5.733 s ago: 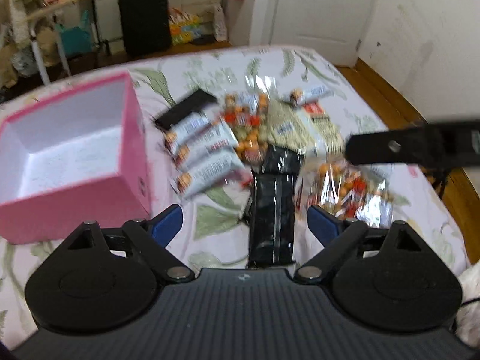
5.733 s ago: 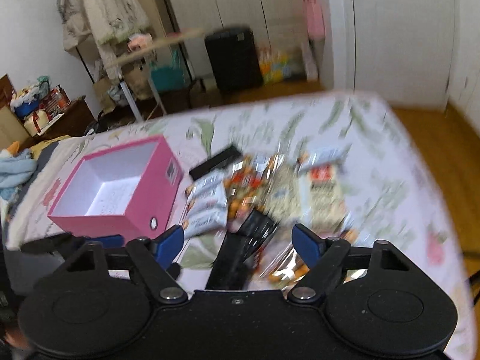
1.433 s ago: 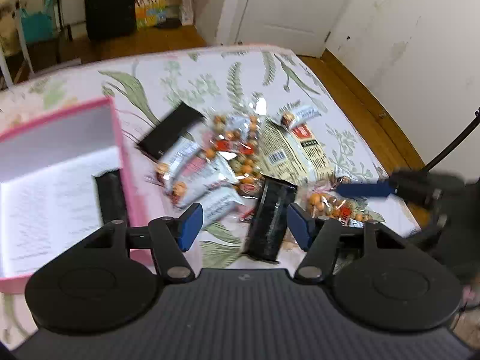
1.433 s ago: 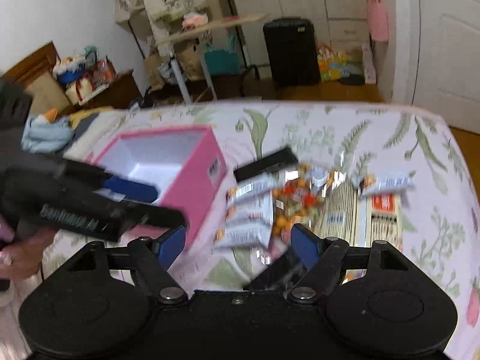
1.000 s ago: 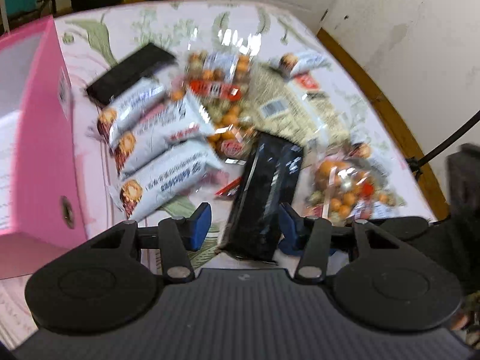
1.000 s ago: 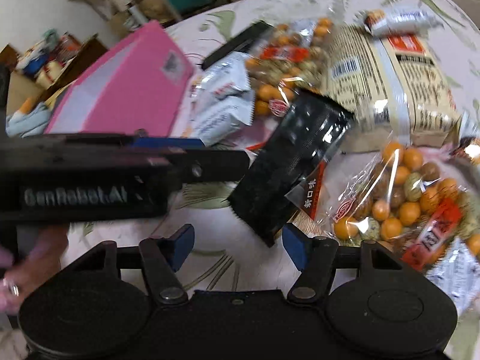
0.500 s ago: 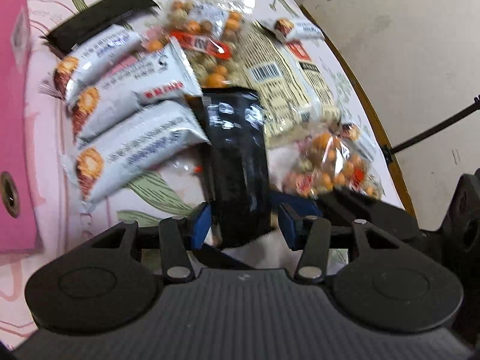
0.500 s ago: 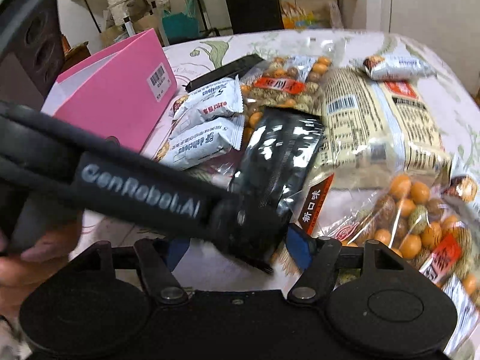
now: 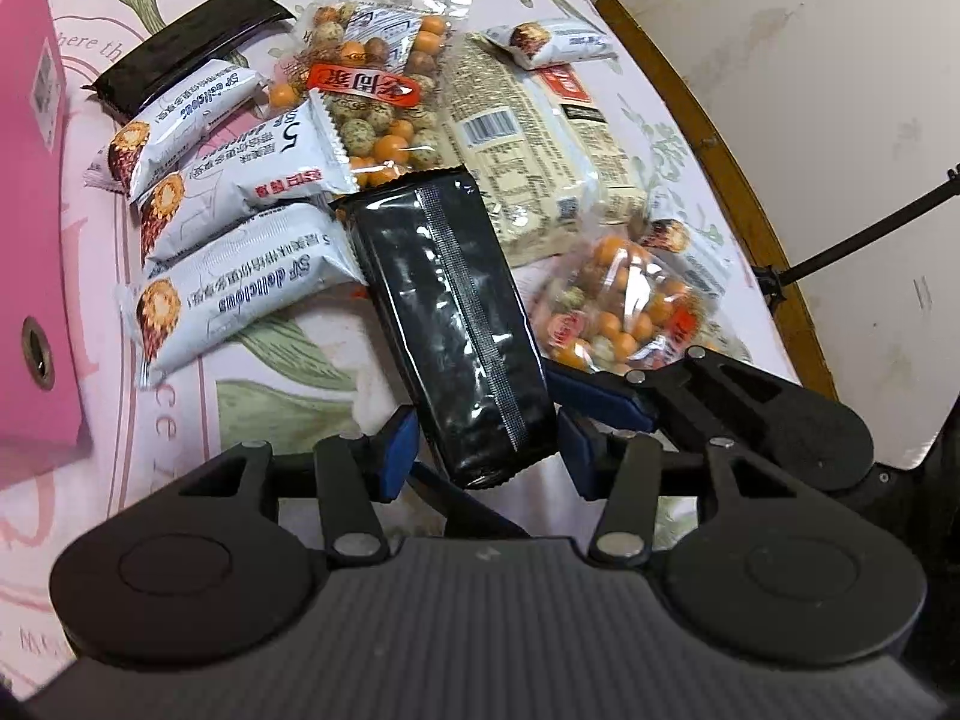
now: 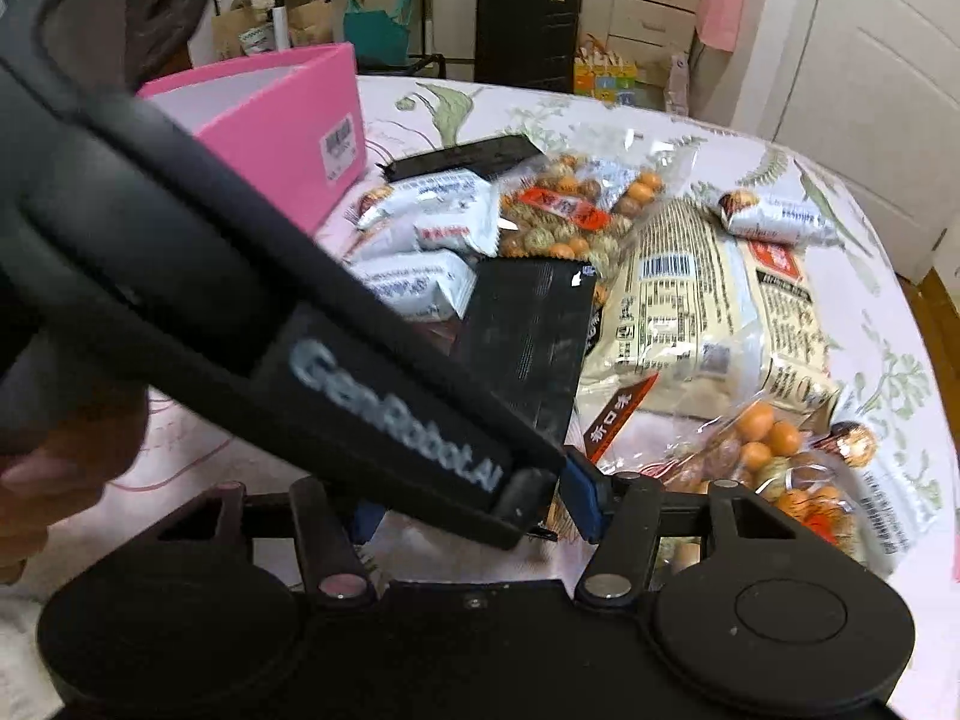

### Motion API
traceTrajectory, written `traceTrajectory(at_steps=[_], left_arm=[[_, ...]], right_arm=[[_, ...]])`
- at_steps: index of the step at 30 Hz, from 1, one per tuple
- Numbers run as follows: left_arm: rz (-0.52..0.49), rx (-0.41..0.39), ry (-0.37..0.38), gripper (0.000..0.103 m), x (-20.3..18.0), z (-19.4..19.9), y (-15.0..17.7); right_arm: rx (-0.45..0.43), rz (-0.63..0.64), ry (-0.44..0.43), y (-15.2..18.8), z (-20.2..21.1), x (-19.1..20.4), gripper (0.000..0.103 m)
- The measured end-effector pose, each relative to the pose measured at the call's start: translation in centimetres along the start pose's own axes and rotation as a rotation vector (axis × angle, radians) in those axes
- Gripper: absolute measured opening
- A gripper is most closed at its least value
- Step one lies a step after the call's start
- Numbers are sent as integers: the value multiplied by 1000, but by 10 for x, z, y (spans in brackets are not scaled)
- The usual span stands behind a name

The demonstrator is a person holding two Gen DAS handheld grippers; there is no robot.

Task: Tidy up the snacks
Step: 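Lower the second black packet into the pink box and open both tools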

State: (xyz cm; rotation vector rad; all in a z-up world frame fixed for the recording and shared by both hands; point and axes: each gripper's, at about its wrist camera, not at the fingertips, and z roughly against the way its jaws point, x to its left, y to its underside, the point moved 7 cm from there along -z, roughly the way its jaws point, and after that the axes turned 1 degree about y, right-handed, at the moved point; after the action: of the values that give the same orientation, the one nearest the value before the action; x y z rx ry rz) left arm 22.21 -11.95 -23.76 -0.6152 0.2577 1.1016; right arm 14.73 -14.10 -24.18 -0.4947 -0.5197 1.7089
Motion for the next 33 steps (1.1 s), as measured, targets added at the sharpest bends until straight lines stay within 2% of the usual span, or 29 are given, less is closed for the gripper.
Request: traceTrajectory(at_steps=[12, 19, 26, 33], left_arm=[[-21, -11, -50, 48, -28, 56, 19], [-5, -61, -61, 48, -33, 105, 36], [17, -97, -95, 48, -17, 149, 42], [65, -178, -140, 48, 25, 191, 29]], right_arm=[[-8, -5, -35, -12, 52, 16, 62], [-28, 35, -87, -27, 83, 36, 62], [-71, 115, -105, -46, 102, 70, 61], [-111, 211, -135, -83, 98, 107, 59]])
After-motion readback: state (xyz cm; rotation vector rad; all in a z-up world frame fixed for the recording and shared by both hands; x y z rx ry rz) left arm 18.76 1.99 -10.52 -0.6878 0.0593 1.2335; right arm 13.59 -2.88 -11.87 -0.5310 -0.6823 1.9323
